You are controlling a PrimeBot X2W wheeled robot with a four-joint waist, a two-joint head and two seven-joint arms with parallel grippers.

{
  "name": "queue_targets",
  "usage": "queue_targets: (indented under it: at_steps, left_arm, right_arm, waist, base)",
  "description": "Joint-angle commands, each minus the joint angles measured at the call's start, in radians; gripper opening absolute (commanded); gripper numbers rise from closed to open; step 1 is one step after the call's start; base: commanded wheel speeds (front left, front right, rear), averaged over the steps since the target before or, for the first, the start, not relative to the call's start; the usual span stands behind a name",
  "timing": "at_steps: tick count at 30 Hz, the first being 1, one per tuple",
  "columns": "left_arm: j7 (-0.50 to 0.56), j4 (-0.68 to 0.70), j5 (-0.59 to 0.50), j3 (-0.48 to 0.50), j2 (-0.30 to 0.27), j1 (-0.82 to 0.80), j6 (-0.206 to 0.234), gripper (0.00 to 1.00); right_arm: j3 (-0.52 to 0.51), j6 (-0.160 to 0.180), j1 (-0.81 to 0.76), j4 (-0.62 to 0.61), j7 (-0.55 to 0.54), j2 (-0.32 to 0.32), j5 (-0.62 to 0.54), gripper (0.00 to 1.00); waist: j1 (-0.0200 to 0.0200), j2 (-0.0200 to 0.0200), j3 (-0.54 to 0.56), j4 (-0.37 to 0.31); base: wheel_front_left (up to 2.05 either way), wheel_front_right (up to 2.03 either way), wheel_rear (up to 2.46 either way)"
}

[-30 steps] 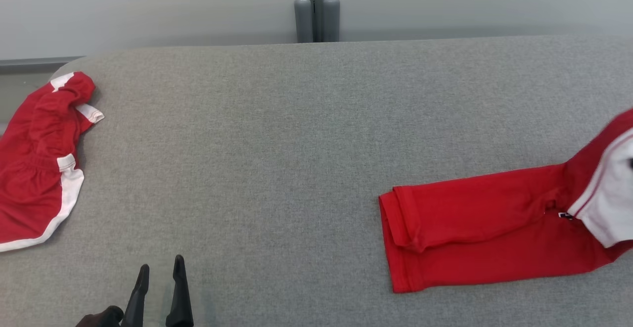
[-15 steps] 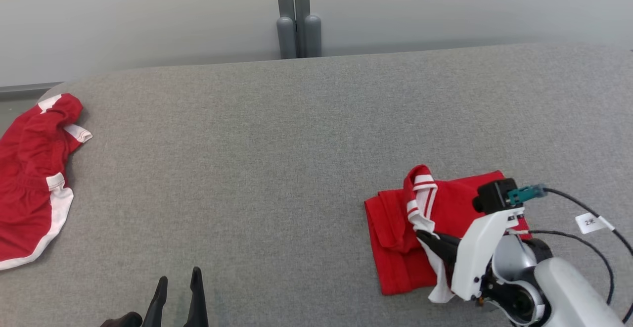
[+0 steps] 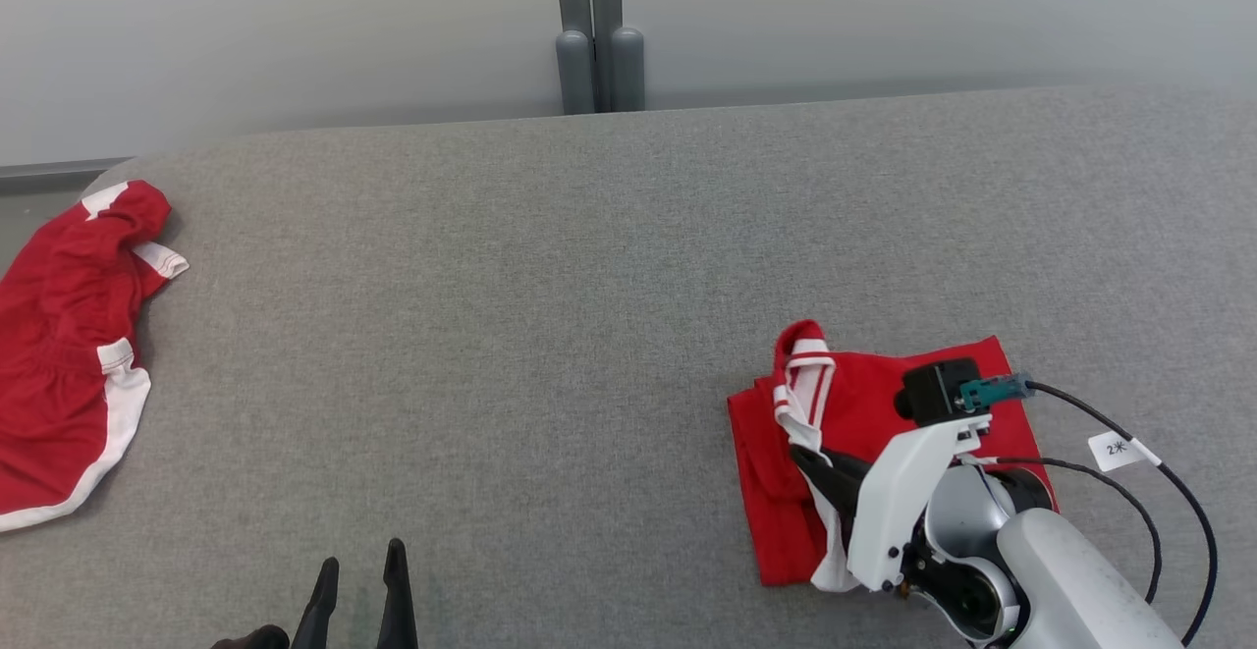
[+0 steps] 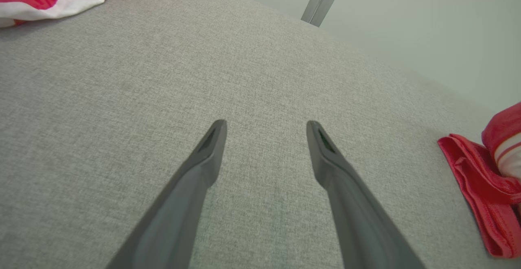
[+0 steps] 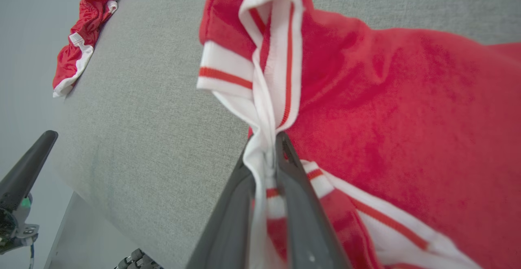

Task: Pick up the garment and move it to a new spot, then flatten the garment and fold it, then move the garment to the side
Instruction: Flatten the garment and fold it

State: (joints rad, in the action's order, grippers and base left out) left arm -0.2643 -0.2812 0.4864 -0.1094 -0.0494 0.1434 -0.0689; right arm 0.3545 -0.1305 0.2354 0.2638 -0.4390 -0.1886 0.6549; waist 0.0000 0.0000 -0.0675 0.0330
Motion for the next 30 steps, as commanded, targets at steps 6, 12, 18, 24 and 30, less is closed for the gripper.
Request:
queue_targets:
  at_steps: [6,12,18,24,30]
  left_arm:
    - [0.0,0.001,0.004,0.001,-0.003,0.014,0.002,1.0]
    - [0.0,0.041,-0.019,0.036,-0.003,0.009,-0.004,1.0]
    - [0.0,0.109,-0.061,0.081,-0.003,0.034,-0.009,1.0]
    - [0.0,0.151,-0.118,0.126,-0.003,0.045,-0.018,1.0]
    - [0.0,0.154,-0.167,0.167,-0.003,0.063,-0.022,1.0]
  right_arm:
    - [0.017,0.0,-0.006,-0.056,0.054,0.025,0.019,1.0]
    - [-0.026,0.0,-0.068,-0.203,0.209,-0.024,-0.022,1.0]
    - [-0.127,0.0,-0.174,-0.229,0.491,-0.11,-0.19,1.0]
    - [-0.27,0.0,-0.258,-0.13,0.69,-0.12,-0.358,1.0]
    - [-0.388,0.0,-0.315,-0.148,0.704,-0.068,-0.466,1.0]
  waist:
    - [0.0,0.0,0.006,-0.007]
    - [0.0,0.0,0.022,-0.009]
    - [0.0,0.0,0.054,-0.012]
    - [0.0,0.0,0.078,-0.016]
    - [0.0,0.0,0.101,-0.015]
  base:
    - [0.0,0.0,0.0]
    - [0.0,0.0,0.0]
    - [0.0,0.0,0.0]
    - [0.0,0.0,0.0]
    - [0.0,0.0,0.0]
